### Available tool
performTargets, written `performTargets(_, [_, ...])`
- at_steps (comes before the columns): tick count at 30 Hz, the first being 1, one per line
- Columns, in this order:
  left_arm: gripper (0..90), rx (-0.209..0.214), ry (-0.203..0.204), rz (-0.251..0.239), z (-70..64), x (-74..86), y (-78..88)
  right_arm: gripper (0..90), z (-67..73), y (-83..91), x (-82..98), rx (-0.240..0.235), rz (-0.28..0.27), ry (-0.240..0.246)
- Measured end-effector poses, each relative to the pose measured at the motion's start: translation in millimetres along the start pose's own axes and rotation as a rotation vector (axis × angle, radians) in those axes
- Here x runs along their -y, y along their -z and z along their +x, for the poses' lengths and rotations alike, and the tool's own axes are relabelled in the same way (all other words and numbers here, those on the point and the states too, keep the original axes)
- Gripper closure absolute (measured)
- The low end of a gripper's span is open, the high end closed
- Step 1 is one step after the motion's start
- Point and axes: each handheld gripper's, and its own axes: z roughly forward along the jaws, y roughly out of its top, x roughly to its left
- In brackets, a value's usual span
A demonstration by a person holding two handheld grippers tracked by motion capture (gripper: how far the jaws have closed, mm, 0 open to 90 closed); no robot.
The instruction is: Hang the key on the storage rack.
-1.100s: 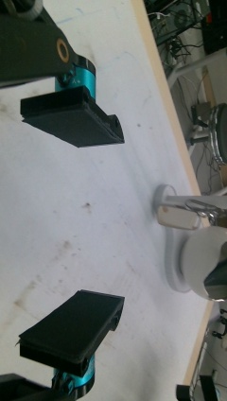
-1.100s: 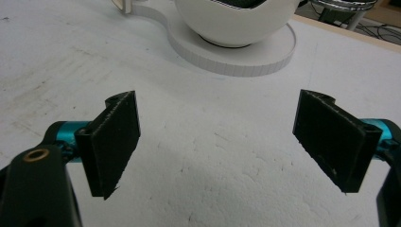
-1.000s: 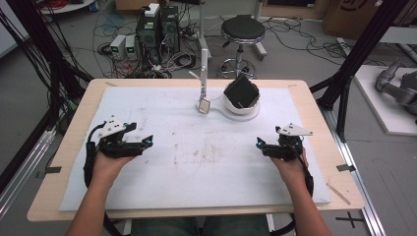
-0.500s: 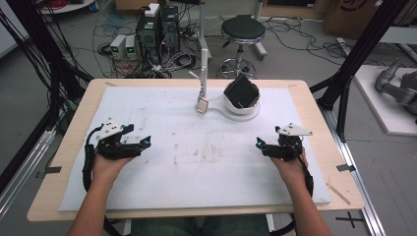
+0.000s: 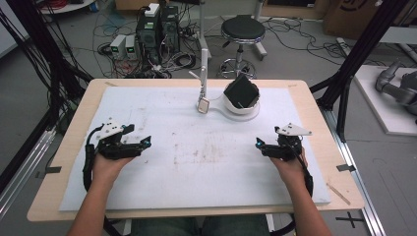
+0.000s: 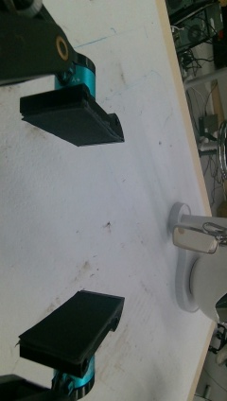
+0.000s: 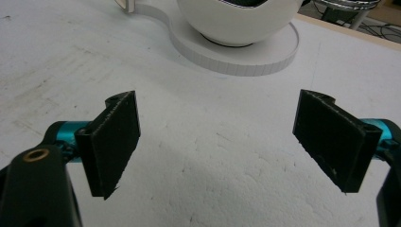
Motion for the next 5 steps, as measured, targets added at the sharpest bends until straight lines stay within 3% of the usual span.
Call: performTargets(5, [19.0,-0.004,-0.002,0.002,0.2,0.1,0.1,15.7,0.7,-0.1,-0.2,-0.002,-0.004,-0.003])
